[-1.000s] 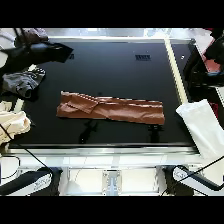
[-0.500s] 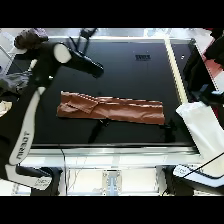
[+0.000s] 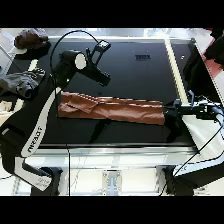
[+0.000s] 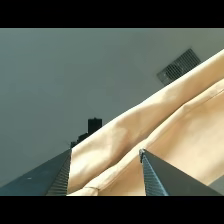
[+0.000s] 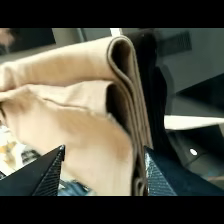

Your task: Fold the shirts.

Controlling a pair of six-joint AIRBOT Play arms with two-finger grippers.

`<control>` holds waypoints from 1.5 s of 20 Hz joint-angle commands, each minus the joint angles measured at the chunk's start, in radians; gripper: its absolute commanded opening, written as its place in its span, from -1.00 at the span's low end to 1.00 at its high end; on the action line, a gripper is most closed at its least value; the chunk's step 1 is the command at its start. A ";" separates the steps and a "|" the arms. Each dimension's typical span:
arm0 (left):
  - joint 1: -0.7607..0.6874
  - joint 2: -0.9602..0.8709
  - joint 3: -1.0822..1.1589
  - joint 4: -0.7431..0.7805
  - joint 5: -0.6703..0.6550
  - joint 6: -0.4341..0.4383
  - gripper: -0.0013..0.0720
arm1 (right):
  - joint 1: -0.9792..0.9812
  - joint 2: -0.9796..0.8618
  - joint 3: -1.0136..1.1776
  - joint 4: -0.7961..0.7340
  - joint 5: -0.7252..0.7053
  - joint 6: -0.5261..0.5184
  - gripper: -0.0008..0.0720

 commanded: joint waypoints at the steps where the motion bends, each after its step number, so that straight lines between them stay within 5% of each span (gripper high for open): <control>1: -0.001 -0.003 0.001 0.001 -0.036 0.000 0.31 | 0.054 -0.027 -0.003 -0.054 -0.048 -0.023 0.58; 6: 0.001 -0.004 0.001 0.002 -0.064 0.000 0.31 | 0.119 -0.027 -0.003 -0.077 -0.039 -0.011 0.37; 9: 0.001 -0.006 -0.002 0.005 -0.069 0.000 0.29 | 0.190 -0.016 -0.002 -0.006 0.003 -0.064 -0.95; 10: 0.001 -0.011 -0.002 0.005 -0.078 0.001 -0.16 | 0.206 -0.004 0.008 0.057 0.058 -0.108 -0.94; 11: 0.001 -0.018 -0.002 0.005 -0.088 0.003 -0.83 | 0.216 0.011 0.024 0.104 0.102 -0.116 -0.94; 12: 0.001 -0.031 -0.003 0.005 -0.101 0.008 -0.93 | 0.223 0.035 0.049 0.135 0.139 -0.116 -0.94; 24: -0.001 -0.259 -0.070 -0.229 -0.119 0.075 -0.93 | 0.450 0.243 0.486 0.055 0.154 0.181 -0.95; 30: 0.064 -0.167 -0.070 -0.198 -0.105 0.076 -0.93 | 0.645 0.242 0.570 0.044 -0.024 0.232 -0.95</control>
